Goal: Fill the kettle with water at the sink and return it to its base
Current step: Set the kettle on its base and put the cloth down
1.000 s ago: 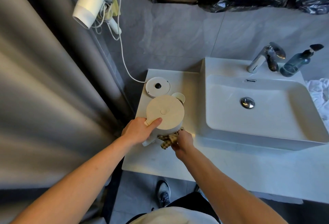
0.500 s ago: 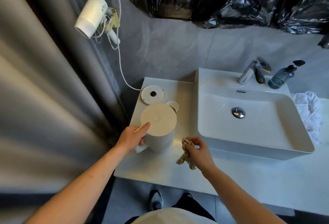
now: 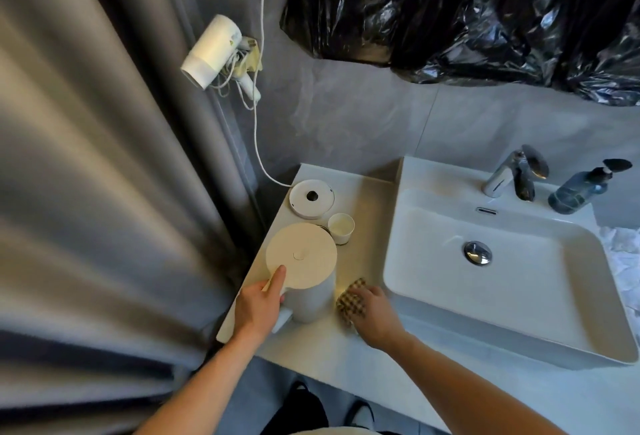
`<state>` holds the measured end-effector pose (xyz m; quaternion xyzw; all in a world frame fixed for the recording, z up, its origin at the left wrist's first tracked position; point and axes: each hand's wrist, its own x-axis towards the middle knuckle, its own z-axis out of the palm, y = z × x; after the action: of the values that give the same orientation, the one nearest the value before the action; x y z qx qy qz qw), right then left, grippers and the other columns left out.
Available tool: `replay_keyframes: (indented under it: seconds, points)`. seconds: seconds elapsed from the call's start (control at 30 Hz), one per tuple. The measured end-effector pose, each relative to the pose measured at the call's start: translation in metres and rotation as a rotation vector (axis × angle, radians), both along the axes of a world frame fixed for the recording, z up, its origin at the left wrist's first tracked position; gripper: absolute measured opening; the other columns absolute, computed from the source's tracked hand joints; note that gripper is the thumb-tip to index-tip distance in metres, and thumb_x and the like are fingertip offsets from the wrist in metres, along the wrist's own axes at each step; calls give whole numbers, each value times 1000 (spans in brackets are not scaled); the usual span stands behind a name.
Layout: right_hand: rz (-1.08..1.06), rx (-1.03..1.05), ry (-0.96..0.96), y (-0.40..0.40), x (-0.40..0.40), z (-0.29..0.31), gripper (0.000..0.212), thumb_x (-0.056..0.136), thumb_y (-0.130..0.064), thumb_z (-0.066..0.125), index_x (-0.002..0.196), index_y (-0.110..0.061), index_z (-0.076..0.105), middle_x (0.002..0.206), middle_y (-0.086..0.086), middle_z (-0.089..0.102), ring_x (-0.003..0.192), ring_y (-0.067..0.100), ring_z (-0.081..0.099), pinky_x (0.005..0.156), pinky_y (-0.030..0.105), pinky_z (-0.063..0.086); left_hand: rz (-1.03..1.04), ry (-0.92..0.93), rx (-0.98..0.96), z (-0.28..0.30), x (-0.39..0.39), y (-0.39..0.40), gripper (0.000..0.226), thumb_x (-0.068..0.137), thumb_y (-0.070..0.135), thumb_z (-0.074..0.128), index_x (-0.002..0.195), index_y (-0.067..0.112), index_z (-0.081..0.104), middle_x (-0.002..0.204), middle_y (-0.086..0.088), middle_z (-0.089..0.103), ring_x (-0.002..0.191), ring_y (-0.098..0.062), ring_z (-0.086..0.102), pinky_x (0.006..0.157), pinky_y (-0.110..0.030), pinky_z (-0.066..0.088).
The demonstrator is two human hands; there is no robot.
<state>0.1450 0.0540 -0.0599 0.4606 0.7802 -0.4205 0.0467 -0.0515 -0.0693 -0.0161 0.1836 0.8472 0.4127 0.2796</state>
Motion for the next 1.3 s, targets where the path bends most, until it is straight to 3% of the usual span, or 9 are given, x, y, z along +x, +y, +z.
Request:
replay_keyframes:
  seconds: [0.13,0.3,0.43,0.53,0.67,0.93,1.3]
  points:
    - [31,26,-5,10,3,3,55,91,-33,69,142,-20,56,146,4,47,129,27,53,109,36,46,60,13,-31,3,1,-4,57,99,53,50,62,16,70,73,-4,71,78,-28,65,75,-37,49]
    - [-10,139,20,37,-1,14,50,93,-23,64,142,-24,56,150,-2,46,131,19,52,106,31,48,80,97,-55,8,-13,-8,58,101,54,44,77,13,77,75,-2,72,84,-32,65,77,-40,50]
    - [-41,169,-14,56,-7,17,56,92,-30,65,147,-25,51,157,0,41,139,21,46,112,35,44,90,89,6,14,-46,7,61,100,52,50,55,16,70,60,-1,66,73,-34,63,68,-41,48]
    - [-77,146,-67,66,-11,13,65,89,-30,65,151,-25,46,163,2,34,144,25,41,114,39,44,107,58,65,17,-76,27,59,95,56,54,51,17,67,49,0,61,66,-35,62,68,-47,54]
    - [-124,138,-115,76,-23,8,69,91,-22,62,156,-22,39,167,5,27,146,27,41,115,38,43,26,158,59,39,-104,67,66,99,56,45,56,11,66,65,-6,69,75,-33,65,64,-37,46]
    - [-173,178,-200,106,-46,5,72,93,-22,63,158,-21,33,172,6,7,123,27,64,101,36,53,-14,157,53,45,-152,149,71,95,65,38,81,9,78,90,-15,75,89,-36,67,83,-44,55]
    - [-230,190,-262,136,-65,3,74,91,-22,64,158,-23,33,172,10,7,134,33,56,104,40,52,-79,112,82,32,-176,225,69,95,65,38,89,10,79,94,-13,75,92,-35,67,87,-45,55]
